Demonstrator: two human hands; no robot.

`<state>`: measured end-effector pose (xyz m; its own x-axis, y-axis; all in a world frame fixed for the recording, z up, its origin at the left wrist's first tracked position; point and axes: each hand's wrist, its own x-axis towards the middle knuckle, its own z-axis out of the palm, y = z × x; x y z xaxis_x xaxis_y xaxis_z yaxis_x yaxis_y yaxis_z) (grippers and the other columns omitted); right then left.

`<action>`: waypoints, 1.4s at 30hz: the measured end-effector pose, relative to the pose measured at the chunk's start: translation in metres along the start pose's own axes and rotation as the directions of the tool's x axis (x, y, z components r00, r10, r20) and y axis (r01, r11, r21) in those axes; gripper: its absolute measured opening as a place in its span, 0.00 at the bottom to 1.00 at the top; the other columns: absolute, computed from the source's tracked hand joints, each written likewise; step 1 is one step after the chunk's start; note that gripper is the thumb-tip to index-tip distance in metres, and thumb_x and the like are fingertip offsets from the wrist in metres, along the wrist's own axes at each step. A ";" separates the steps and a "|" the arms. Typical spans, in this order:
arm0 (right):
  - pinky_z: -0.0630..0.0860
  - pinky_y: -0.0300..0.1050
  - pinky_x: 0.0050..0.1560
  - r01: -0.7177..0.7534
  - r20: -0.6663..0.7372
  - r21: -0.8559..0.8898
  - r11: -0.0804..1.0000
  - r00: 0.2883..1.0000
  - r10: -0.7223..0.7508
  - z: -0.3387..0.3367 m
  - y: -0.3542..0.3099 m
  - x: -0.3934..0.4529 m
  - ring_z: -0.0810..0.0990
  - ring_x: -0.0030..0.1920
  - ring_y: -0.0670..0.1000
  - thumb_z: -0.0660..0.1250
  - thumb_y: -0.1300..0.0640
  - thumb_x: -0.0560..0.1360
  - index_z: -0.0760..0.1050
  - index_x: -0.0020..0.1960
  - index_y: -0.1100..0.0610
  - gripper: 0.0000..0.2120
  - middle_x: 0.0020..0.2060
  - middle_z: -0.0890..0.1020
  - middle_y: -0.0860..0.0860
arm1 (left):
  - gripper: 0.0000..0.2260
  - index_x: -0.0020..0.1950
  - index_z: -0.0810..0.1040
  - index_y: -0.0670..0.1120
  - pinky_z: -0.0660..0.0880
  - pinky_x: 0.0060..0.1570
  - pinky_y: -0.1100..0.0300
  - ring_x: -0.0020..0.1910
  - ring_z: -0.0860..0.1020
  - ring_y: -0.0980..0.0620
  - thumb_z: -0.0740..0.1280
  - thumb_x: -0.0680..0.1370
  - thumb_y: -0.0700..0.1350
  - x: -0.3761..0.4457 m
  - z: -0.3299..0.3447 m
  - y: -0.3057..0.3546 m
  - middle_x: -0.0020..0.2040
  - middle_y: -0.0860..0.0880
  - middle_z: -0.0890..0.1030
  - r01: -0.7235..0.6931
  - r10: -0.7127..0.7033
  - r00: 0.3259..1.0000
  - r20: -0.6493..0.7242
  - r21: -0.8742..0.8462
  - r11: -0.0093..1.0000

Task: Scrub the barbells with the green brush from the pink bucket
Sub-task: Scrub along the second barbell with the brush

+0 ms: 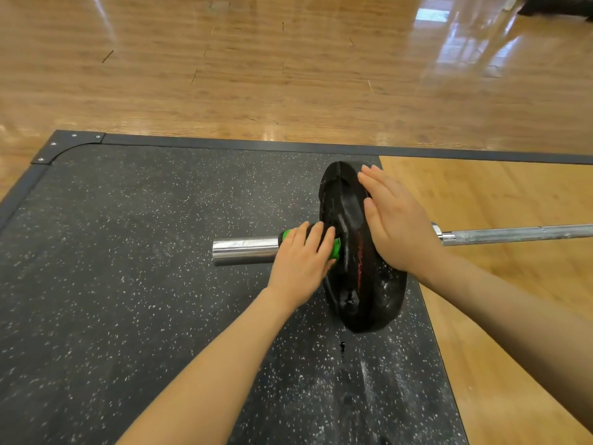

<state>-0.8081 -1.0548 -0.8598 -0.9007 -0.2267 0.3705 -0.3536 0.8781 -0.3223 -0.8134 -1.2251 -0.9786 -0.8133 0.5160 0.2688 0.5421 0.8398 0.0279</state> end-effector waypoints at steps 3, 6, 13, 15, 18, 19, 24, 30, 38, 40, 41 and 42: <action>0.54 0.40 0.72 -0.007 0.015 0.006 1.000 1.000 0.007 -0.001 0.000 0.003 0.63 0.73 0.54 0.52 0.57 0.80 0.67 0.71 0.65 0.23 0.71 0.69 0.58 | 0.23 0.71 0.67 0.42 0.69 0.62 0.46 0.63 0.71 0.38 0.58 0.80 0.53 0.000 -0.002 -0.003 0.66 0.41 0.73 -0.024 0.024 1.000 0.000 0.004 1.000; 0.53 0.39 0.72 -0.008 0.025 0.018 1.000 1.000 0.008 -0.001 0.001 0.004 0.63 0.73 0.54 0.51 0.56 0.80 0.67 0.71 0.64 0.23 0.71 0.69 0.57 | 0.23 0.71 0.68 0.43 0.70 0.61 0.47 0.62 0.72 0.40 0.58 0.79 0.54 -0.009 -0.006 -0.019 0.66 0.42 0.73 -0.038 0.038 0.999 0.002 0.037 0.999; 0.52 0.37 0.71 -0.045 0.078 0.048 0.998 0.996 0.041 -0.002 0.004 0.019 0.61 0.75 0.51 0.50 0.52 0.79 0.65 0.73 0.61 0.26 0.73 0.67 0.54 | 0.23 0.71 0.67 0.43 0.70 0.61 0.48 0.61 0.72 0.42 0.57 0.79 0.54 -0.024 -0.006 -0.053 0.65 0.43 0.73 0.006 -0.003 0.999 -0.040 0.073 0.997; 0.52 0.37 0.72 -0.055 0.046 0.067 0.996 0.998 0.052 -0.005 0.003 0.019 0.60 0.75 0.51 0.51 0.50 0.79 0.64 0.74 0.60 0.26 0.74 0.65 0.54 | 0.23 0.70 0.68 0.43 0.71 0.59 0.49 0.60 0.73 0.42 0.55 0.80 0.54 -0.017 -0.004 -0.055 0.64 0.43 0.73 0.009 -0.006 0.999 -0.051 0.068 0.998; 0.52 0.34 0.72 -0.032 -0.089 0.103 0.994 0.995 0.041 -0.010 0.002 0.002 0.61 0.74 0.51 0.53 0.50 0.80 0.64 0.74 0.62 0.26 0.73 0.66 0.55 | 0.23 0.69 0.69 0.43 0.71 0.57 0.49 0.58 0.74 0.43 0.54 0.79 0.55 -0.008 -0.002 -0.059 0.63 0.44 0.74 0.031 -0.026 0.997 -0.070 0.076 0.997; 0.52 0.34 0.73 -0.026 -0.119 0.103 0.994 0.992 0.038 -0.010 0.002 -0.007 0.61 0.74 0.51 0.53 0.49 0.80 0.64 0.74 0.63 0.26 0.73 0.66 0.55 | 0.23 0.69 0.69 0.43 0.71 0.57 0.49 0.58 0.74 0.43 0.54 0.79 0.55 -0.005 -0.001 -0.061 0.63 0.44 0.74 0.036 -0.031 0.997 -0.067 0.080 0.996; 0.51 0.39 0.75 -0.050 -0.126 0.055 0.997 0.990 0.057 0.011 -0.001 -0.047 0.57 0.76 0.51 0.56 0.47 0.79 0.62 0.74 0.63 0.29 0.75 0.60 0.55 | 0.23 0.68 0.71 0.43 0.72 0.56 0.50 0.58 0.75 0.43 0.54 0.80 0.54 0.013 -0.003 -0.067 0.62 0.44 0.76 0.060 -0.056 0.996 -0.069 0.059 0.996; 0.54 0.43 0.75 -0.036 -0.174 0.008 0.999 0.984 0.037 0.033 0.006 -0.045 0.58 0.76 0.55 0.65 0.51 0.76 0.61 0.74 0.64 0.32 0.76 0.59 0.57 | 0.22 0.68 0.72 0.40 0.71 0.64 0.46 0.65 0.73 0.39 0.65 0.76 0.48 0.033 0.006 -0.042 0.65 0.42 0.76 0.042 -0.051 0.990 -0.128 -0.074 0.996; 0.56 0.42 0.75 0.011 -0.214 -0.022 1.000 0.977 -0.015 0.038 0.022 -0.016 0.60 0.75 0.55 0.62 0.49 0.75 0.64 0.73 0.66 0.31 0.74 0.63 0.59 | 0.25 0.73 0.67 0.42 0.64 0.69 0.46 0.69 0.68 0.40 0.67 0.77 0.47 0.052 0.028 -0.033 0.70 0.42 0.70 0.014 -0.016 0.991 -0.131 -0.014 1.000; 0.57 0.42 0.75 0.014 -0.219 -0.030 0.999 0.976 -0.021 0.038 0.023 -0.013 0.60 0.75 0.55 0.64 0.50 0.75 0.64 0.73 0.65 0.31 0.74 0.64 0.59 | 0.26 0.74 0.66 0.43 0.64 0.69 0.46 0.69 0.68 0.40 0.67 0.77 0.47 0.051 0.031 -0.043 0.71 0.43 0.70 0.002 0.001 0.992 -0.125 0.020 1.000; 0.57 0.43 0.74 0.016 -0.219 -0.033 0.999 0.975 -0.022 0.039 0.024 -0.012 0.60 0.75 0.55 0.65 0.51 0.74 0.64 0.73 0.65 0.31 0.74 0.64 0.58 | 0.26 0.73 0.66 0.43 0.65 0.69 0.46 0.68 0.69 0.40 0.67 0.77 0.48 0.051 0.031 -0.048 0.70 0.43 0.71 0.011 -0.007 0.992 -0.127 0.030 0.999; 0.58 0.43 0.74 0.018 -0.223 -0.037 0.999 0.974 -0.026 0.038 0.024 -0.011 0.60 0.75 0.55 0.65 0.51 0.74 0.64 0.72 0.65 0.31 0.73 0.64 0.59 | 0.26 0.73 0.67 0.43 0.66 0.68 0.46 0.67 0.69 0.40 0.66 0.77 0.49 0.050 0.030 -0.052 0.69 0.43 0.71 0.022 -0.016 0.991 -0.131 0.039 0.999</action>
<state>-0.8167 -1.0471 -0.9052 -0.8124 -0.1493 0.5636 -0.3597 0.8891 -0.2829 -0.8886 -1.2384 -0.9952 -0.7874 0.4759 0.3919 0.5158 0.8567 -0.0041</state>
